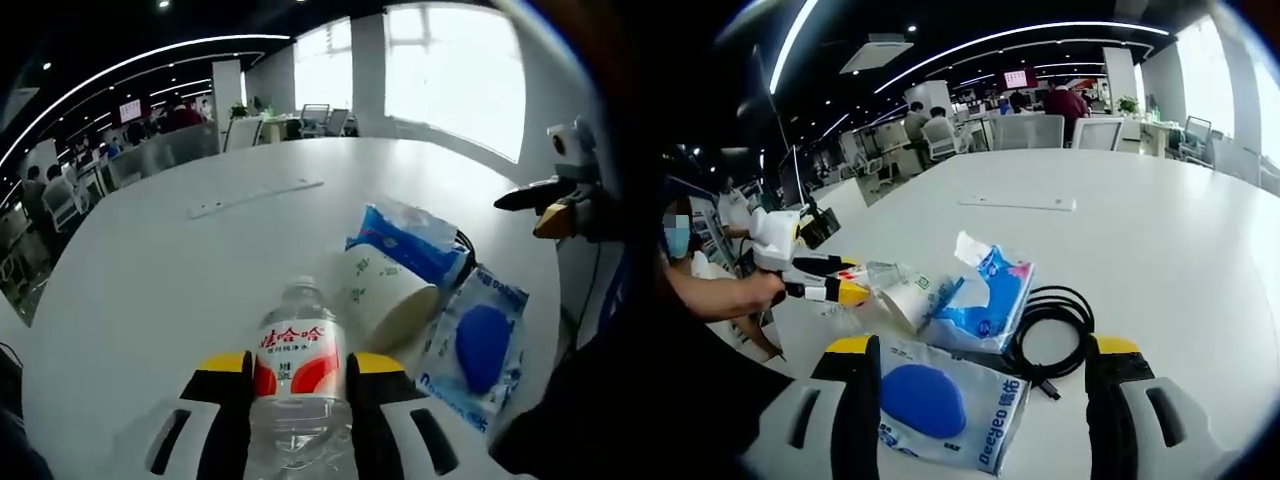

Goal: Arrange the tabletop items into an orderly group along one side of the table until the central work area is clear of visible clutter.

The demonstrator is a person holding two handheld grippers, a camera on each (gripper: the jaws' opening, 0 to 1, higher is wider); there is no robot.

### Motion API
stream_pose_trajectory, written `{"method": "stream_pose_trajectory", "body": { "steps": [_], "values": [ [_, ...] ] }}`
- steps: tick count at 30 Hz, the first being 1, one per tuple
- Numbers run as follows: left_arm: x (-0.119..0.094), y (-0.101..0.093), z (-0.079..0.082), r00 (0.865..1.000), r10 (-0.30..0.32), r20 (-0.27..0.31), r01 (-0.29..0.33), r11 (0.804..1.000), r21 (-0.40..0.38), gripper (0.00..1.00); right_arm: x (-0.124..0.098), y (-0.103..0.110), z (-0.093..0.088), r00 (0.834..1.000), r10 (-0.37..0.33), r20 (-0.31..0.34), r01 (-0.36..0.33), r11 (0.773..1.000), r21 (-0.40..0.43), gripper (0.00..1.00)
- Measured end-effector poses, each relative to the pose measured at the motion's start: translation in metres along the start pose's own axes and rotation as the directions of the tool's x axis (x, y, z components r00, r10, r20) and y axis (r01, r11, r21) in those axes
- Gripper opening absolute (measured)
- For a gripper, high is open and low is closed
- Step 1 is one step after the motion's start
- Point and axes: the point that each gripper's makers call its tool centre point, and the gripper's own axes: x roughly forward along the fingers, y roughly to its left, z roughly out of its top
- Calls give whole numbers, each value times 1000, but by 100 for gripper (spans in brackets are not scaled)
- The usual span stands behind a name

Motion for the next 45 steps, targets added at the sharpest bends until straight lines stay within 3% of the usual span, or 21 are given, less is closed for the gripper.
{"method": "stream_pose_trajectory", "body": {
  "steps": [10, 18, 30, 35, 38, 45],
  "values": [
    [-5, 2, -6, 1000, -16, 21, 16, 999, -36, 34, 10, 17, 9, 999, 31, 15, -31, 1000, -3, 76],
    [-18, -4, 1, 999, -25, 43, 26, 999, -25, 34, 20, 33, 17, 997, 77, 28, -77, 997, 9, 69],
    [-33, -10, 23, 993, -42, 108, 42, 999, 3, 34, 38, 58, 45, 987, 133, 94, -139, 988, 65, 64],
    [-41, -16, 35, 990, -52, 132, 50, 999, 21, 34, 46, 67, 52, 983, 154, 99, -162, 984, 79, 60],
    [-43, -18, 40, 988, -62, 145, 59, 998, 27, 34, 51, 80, 55, 975, 198, 101, -210, 970, 125, 59],
    [-52, -25, 54, 981, -76, 177, 71, 997, 35, 34, 64, 101, 61, 965, 245, 96, -256, 959, 125, 57]
  ]
}}
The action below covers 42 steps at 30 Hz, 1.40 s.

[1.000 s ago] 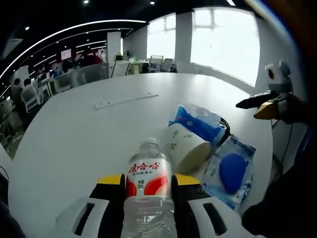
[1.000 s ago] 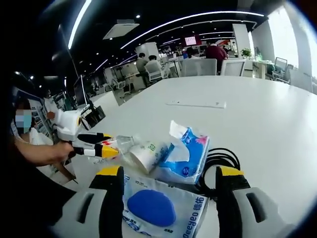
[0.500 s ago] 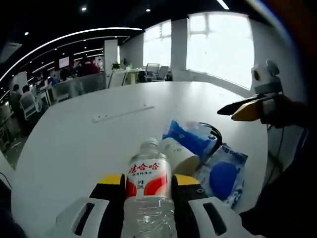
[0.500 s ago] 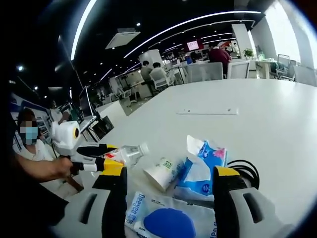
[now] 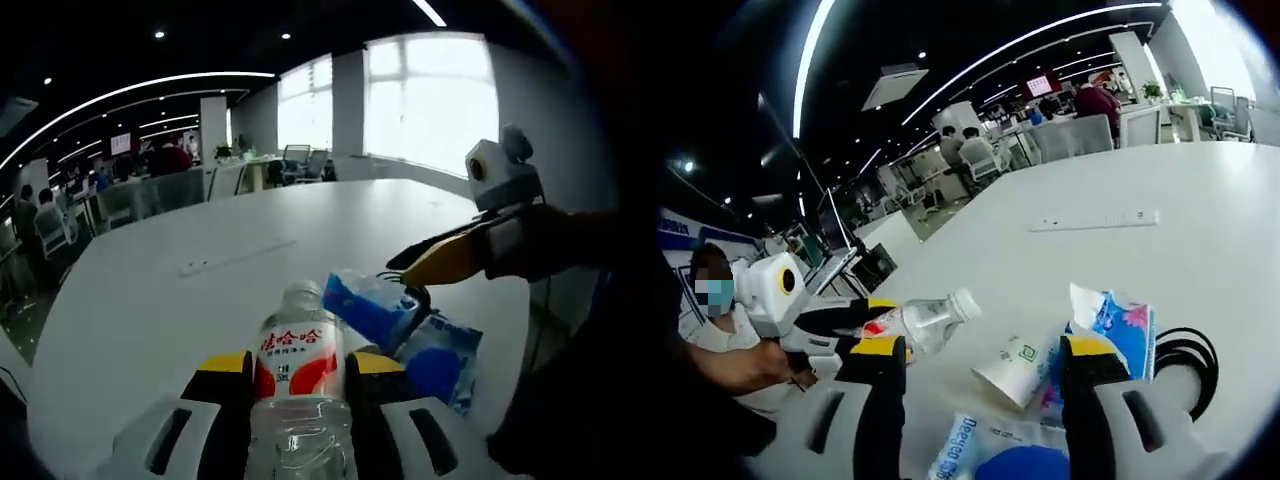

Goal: Arrange the tabletop items into an orderly group along one side of the table until the central work area is clear of visible clutter.

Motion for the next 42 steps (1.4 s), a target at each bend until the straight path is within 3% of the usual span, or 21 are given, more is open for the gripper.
{"method": "stream_pose_trajectory", "body": {
  "steps": [8, 9, 11, 12, 15, 16, 20, 21, 23, 28, 33, 38, 42],
  "values": [
    [-1, -6, 14, 999, -21, 30, 21, 1000, 8, 32, 19, 12, 11, 996, 78, 38, -83, 983, 163, 50],
    [0, -6, 13, 999, -24, 32, 23, 1000, 10, 32, 23, 13, 12, 996, 75, 44, -82, 974, 212, 49],
    [0, -8, 12, 999, -32, 28, 32, 999, 15, 32, 36, 20, 14, 987, 154, 54, -163, 943, 291, 44],
    [-1, -8, 13, 999, -33, 33, 32, 999, 17, 32, 41, 15, 17, 989, 131, 63, -145, 942, 302, 44],
    [-3, -9, 16, 999, -31, 42, 30, 999, 20, 32, 45, 15, 23, 989, 129, 74, -145, 949, 278, 43],
    [-4, -8, 19, 999, -23, 49, 22, 999, 27, 31, 47, 15, 27, 987, 133, 89, -155, 939, 306, 43],
    [-8, -9, 28, 997, -17, 72, 15, 999, 31, 31, 48, 16, 26, 988, 134, 82, -153, 938, 310, 40],
    [-8, -10, 29, 997, -19, 74, 16, 999, 39, 31, 49, 20, 29, 984, 150, 98, -175, 926, 336, 40],
    [-10, -11, 32, 996, -25, 85, 23, 999, 32, 31, 49, 22, 33, 982, 149, 112, -179, 922, 342, 38],
    [-11, -14, 36, 995, -26, 96, 23, 999, 32, 31, 48, 27, 40, 980, 145, 136, -186, 909, 372, 29],
    [-12, -16, 36, 995, -29, 97, 26, 999, 32, 31, 46, 25, 40, 982, 126, 139, -171, 906, 386, 26],
    [-12, -17, 33, 994, -33, 103, 31, 999, 15, 31, 43, 23, 43, 981, 119, 152, -175, 881, 439, 20],
    [-12, -17, 32, 994, -31, 102, 30, 999, 10, 32, 43, 27, 44, 981, 117, 152, -172, 891, 420, 19]
  ]
}}
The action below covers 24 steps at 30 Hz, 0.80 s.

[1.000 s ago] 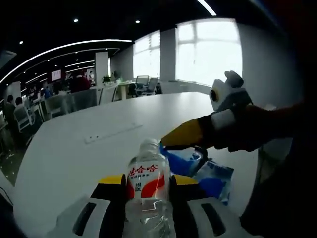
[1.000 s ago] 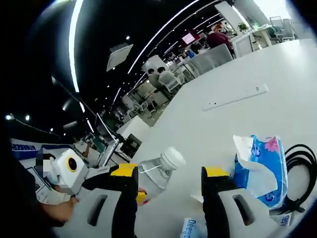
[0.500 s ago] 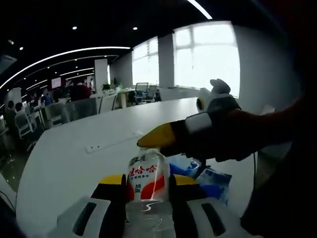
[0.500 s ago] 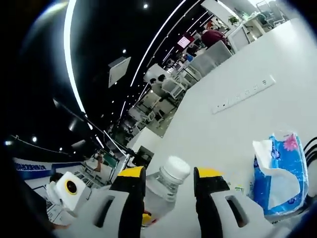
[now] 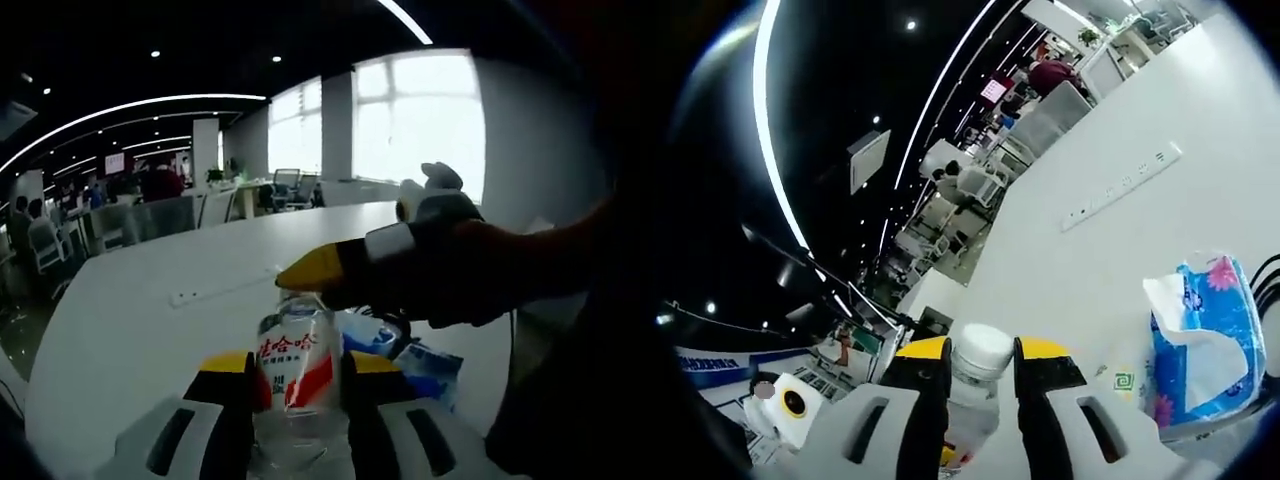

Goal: Arrange the tabletop items into an orderly group along one side of the table until the central work area is clear of visible clutter.

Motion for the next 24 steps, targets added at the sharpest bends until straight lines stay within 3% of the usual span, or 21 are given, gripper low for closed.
{"method": "stream_pose_trajectory", "body": {
  "steps": [13, 20, 24],
  "values": [
    [-1, 4, -14, 1000, 12, -24, -12, 1000, -7, 33, 2, 21, -2, 1000, 17, -18, -20, 986, -168, 16],
    [-2, 9, -17, 999, 1, -46, -1, 1000, -6, 33, 4, 37, -6, 998, 38, -49, -50, 960, -277, 14],
    [-2, 13, -21, 999, 2, -53, -2, 1000, -7, 33, 6, 46, -11, 997, 44, -71, -67, 929, -363, 14]
  ]
}}
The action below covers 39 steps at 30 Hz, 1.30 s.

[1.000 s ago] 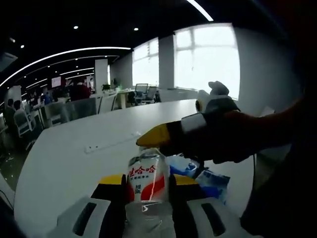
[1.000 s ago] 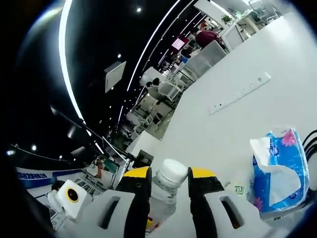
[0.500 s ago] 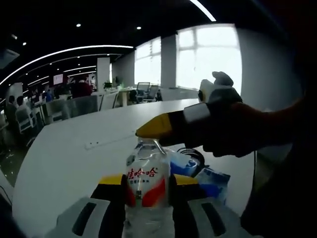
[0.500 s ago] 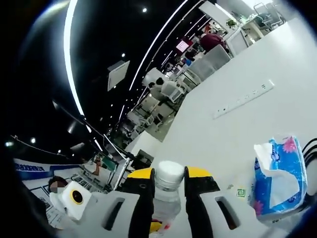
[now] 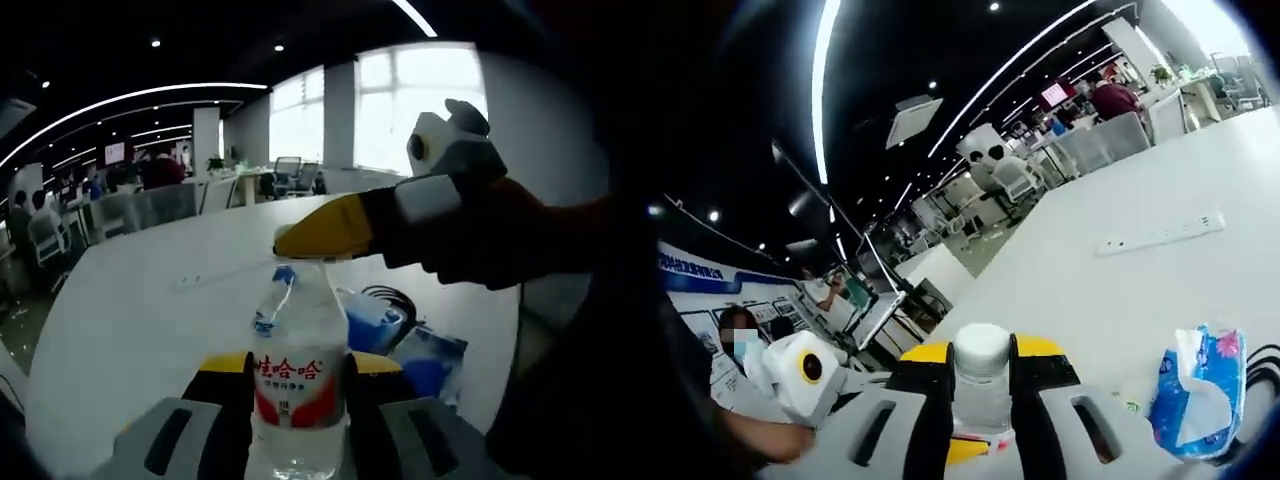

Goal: Arrange the tabletop items into an orderly group along one side of the table until the central work area is clear of visible clutter.

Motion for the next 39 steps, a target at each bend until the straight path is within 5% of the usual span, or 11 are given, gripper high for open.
{"method": "stream_pose_trajectory", "body": {
  "steps": [12, 23, 39],
  "values": [
    [1, 6, -10, 1000, -2, -15, 2, 1000, 6, 35, 6, 27, -11, 999, 8, -52, -23, 956, -291, 13],
    [0, 2, 8, 1000, -21, 15, 18, 991, 136, 38, 8, 26, -9, 998, 11, -64, -31, 945, -324, 13],
    [10, -2, 10, 998, -60, 10, 58, 991, 123, 40, 5, 30, -11, 997, 11, -73, -35, 941, -337, 13]
  ]
}}
